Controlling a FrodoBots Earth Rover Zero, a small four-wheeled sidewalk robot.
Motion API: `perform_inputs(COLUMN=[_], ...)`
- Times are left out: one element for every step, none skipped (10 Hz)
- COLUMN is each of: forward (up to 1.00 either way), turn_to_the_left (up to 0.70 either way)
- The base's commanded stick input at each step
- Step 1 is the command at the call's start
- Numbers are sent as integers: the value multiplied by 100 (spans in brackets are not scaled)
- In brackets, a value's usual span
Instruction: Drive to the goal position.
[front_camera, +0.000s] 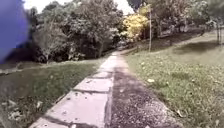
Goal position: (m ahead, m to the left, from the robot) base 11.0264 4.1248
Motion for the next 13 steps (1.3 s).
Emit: perform_inputs(forward=[50,50,50,50,50,50,50,50,50,50,50,50,50], turn_to_the_left=[0,-35,-11,0,0,0,0,0,0,0,0,0,0])
